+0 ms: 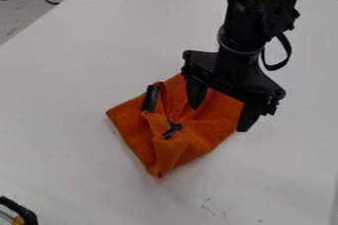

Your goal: Unfold the cloth from top right to bottom left

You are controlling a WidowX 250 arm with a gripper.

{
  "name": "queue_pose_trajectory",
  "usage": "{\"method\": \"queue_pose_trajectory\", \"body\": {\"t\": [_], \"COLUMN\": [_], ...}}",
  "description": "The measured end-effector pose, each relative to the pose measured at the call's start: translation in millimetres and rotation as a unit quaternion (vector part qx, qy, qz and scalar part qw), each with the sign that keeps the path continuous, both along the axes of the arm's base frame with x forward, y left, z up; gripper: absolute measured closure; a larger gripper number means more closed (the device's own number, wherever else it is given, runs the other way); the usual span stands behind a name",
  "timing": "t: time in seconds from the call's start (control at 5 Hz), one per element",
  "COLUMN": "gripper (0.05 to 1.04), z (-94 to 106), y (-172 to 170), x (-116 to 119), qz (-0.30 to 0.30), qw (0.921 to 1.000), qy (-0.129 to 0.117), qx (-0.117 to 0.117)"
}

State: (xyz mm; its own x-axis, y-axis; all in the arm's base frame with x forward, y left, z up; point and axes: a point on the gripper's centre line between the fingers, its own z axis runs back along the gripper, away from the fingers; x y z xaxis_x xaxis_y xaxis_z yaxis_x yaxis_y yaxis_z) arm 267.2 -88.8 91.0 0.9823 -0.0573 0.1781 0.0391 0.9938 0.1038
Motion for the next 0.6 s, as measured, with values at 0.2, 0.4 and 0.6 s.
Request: {"method": "queue_pose_trajectory", "body": {"t": [0.2,0.4,0.6], "gripper": [0.082,0.082,0.082], "z": [-7.1,-10.2,-20.9], "y": [1,26,44], "x": [-2,6,14], "qz": [-0.002,0.013,0.020], "qw": [0.9999,0.9997,0.9995], "qy": [0.012,0.020,0.023], "qx": [0.005,0.009,0.000]}}
